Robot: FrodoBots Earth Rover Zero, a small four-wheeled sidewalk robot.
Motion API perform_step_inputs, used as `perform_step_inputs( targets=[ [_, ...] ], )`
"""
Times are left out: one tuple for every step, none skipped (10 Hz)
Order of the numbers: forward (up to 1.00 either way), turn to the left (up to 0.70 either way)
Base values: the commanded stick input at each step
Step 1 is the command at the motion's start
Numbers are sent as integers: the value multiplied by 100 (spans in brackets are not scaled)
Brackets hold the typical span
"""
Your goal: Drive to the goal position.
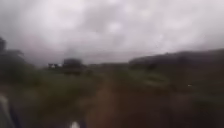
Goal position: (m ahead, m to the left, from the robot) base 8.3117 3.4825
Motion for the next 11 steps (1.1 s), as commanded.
perform_step_inputs(
  targets=[
    [70,0],
    [70,0],
    [70,0],
    [70,0],
    [70,0],
    [70,0],
    [70,0],
    [70,0],
    [70,0],
    [70,0],
    [70,0]
  ],
)
